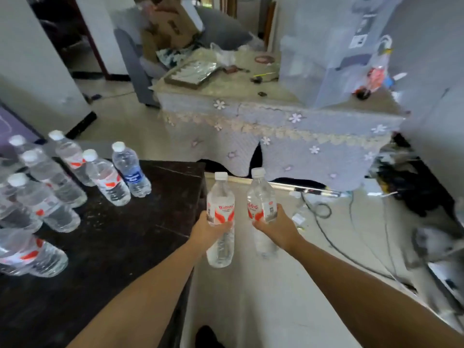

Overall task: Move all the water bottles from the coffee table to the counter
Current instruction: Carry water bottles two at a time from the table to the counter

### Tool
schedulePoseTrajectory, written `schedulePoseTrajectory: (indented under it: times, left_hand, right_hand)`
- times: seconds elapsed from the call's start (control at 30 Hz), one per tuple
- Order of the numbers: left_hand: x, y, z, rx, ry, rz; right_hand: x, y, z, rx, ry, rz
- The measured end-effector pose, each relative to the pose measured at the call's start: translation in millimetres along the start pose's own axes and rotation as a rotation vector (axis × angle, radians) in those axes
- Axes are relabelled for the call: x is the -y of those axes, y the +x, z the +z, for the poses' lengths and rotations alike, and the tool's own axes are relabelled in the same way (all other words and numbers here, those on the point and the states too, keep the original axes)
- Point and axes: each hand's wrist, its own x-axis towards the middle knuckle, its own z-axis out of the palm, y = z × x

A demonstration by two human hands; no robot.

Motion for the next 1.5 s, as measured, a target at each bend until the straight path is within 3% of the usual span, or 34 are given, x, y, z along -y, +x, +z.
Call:
schedulePoseTrajectory:
  times: [0.23,0.27,0.33,0.47,0.8,1.1,1.3,1.5]
  left_hand:
    - [-42.4,-25.7,156.5,0.259,0.237,0.091]
    - [-56.0,-49.9,211.5,0.372,0.315,0.144]
    - [-65.6,-65.5,231.8,0.390,0.333,0.147]
    - [-81.0,-100.0,314.8,0.592,0.501,0.256]
    - [-109.5,-192.6,485.3,1.037,0.745,0.473]
    - [-82.1,-325.6,597.1,1.293,1.009,0.686]
    - [-23.3,-435.1,622.3,1.517,1.116,0.755]
    - [57.0,-586.3,645.9,1.698,1.147,0.753]
  right_hand:
    - [-95.4,-77.5,-117.2,-0.302,0.040,0.172]
    - [-128.4,-113.8,-150.7,-0.430,0.112,0.259]
    - [-140.1,-126.6,-162.6,-0.463,0.133,0.300]
    - [-200.4,-183.6,-204.3,-0.672,0.212,0.424]
    - [-272.0,-299.4,-272.0,-1.122,0.426,0.659]
    - [-316.0,-416.7,-256.1,-1.535,0.676,0.771]
    - [-351.9,-513.0,-221.2,-1.684,0.798,0.872]
    - [-411.5,-664.0,-196.1,-1.800,0.806,0.943]
